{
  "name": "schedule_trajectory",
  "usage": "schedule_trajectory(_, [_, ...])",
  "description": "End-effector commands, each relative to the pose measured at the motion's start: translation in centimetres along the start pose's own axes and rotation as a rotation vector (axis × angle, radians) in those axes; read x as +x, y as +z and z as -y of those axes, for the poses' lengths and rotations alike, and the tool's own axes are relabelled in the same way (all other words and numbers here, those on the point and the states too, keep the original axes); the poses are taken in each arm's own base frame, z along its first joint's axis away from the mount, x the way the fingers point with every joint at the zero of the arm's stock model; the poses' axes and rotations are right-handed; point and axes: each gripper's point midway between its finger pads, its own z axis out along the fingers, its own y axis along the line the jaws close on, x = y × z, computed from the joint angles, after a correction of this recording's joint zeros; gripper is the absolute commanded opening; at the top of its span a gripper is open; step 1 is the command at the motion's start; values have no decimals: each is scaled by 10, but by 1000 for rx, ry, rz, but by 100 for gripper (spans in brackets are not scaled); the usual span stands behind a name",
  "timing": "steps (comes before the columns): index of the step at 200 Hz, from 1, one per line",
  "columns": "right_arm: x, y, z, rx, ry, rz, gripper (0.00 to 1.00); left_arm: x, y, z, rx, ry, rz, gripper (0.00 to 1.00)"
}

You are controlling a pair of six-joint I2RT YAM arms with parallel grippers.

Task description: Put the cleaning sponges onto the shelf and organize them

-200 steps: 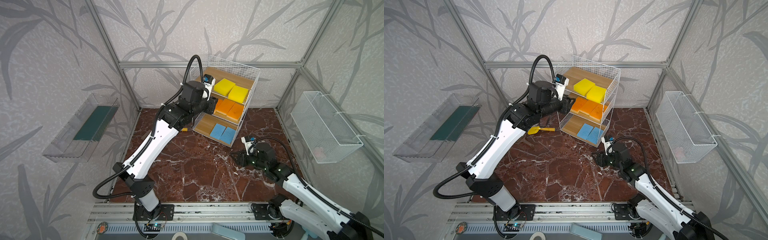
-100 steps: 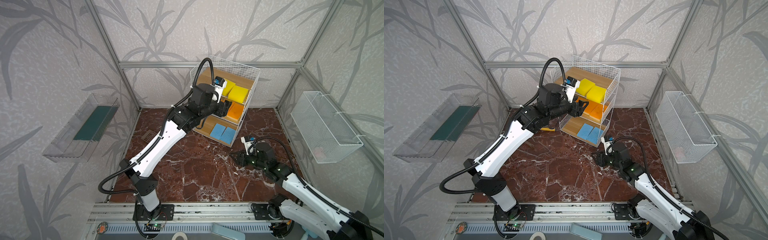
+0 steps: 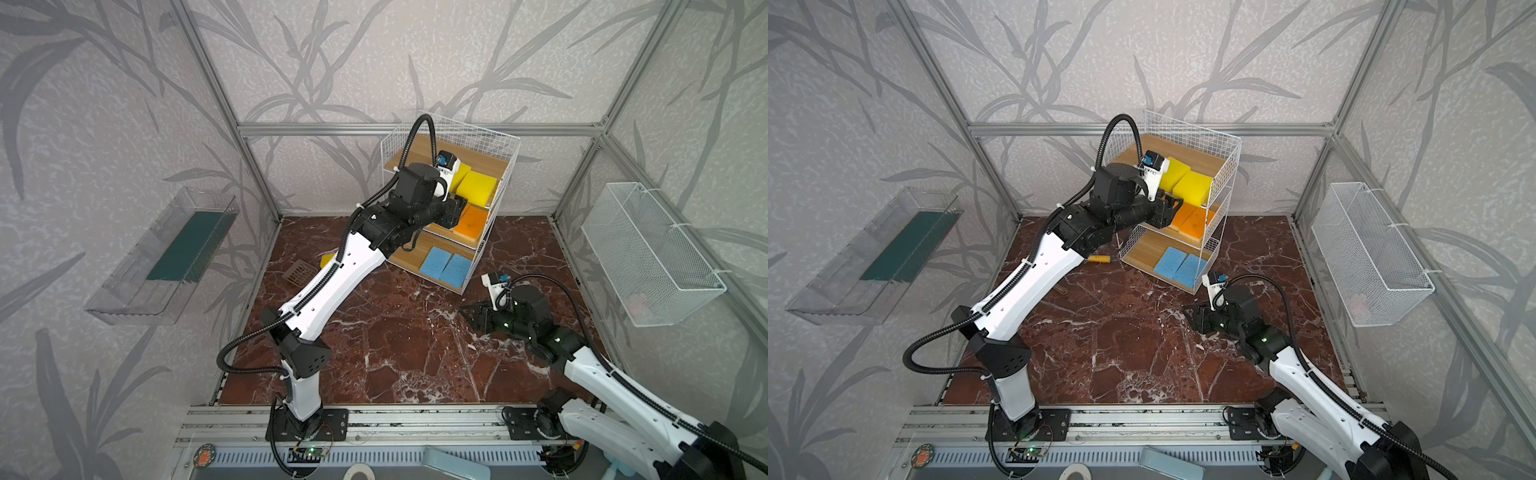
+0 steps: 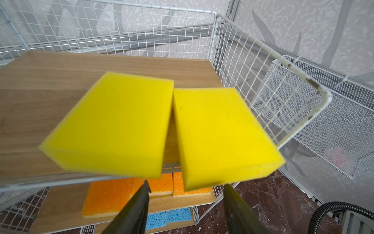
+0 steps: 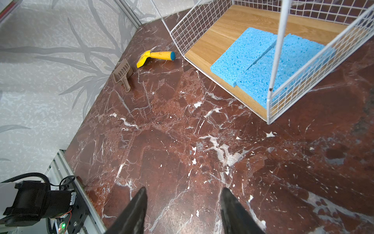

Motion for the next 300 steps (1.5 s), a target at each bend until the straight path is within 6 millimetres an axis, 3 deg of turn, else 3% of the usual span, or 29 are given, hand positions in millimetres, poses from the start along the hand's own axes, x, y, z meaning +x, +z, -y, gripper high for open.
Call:
schedule_trajectory(1, [0, 1, 0, -12, 3, 6, 58, -10, 1, -2, -16, 17, 19, 57])
schedule_trajectory(65, [2, 0, 0, -10, 3, 2, 58, -4, 16, -1, -17, 13, -1, 53])
schedule_trajectory(146, [2, 1, 2, -1, 2, 1, 58, -8, 19, -3, -27, 18, 8, 52])
schedule_trajectory(163, [1, -1, 2, 7, -5, 8, 57, -7, 16, -2, -23, 15, -2, 57])
schedule_trajectory(181, [-4, -6, 3, 23, -23, 25, 58, -9, 5, 0, -11, 6, 7, 69])
schedule_trajectory(220, [-22, -23, 7, 87, -63, 109, 58, -12, -38, 1, 8, -32, 62, 87])
schedule_trajectory(251, [-30, -31, 17, 149, -90, 177, 58, 28, -70, -18, -64, -75, 35, 97])
schedule_trajectory(300, [-32, -26, 46, 291, -125, 213, 68, 160, -111, -86, -339, -189, -77, 99])
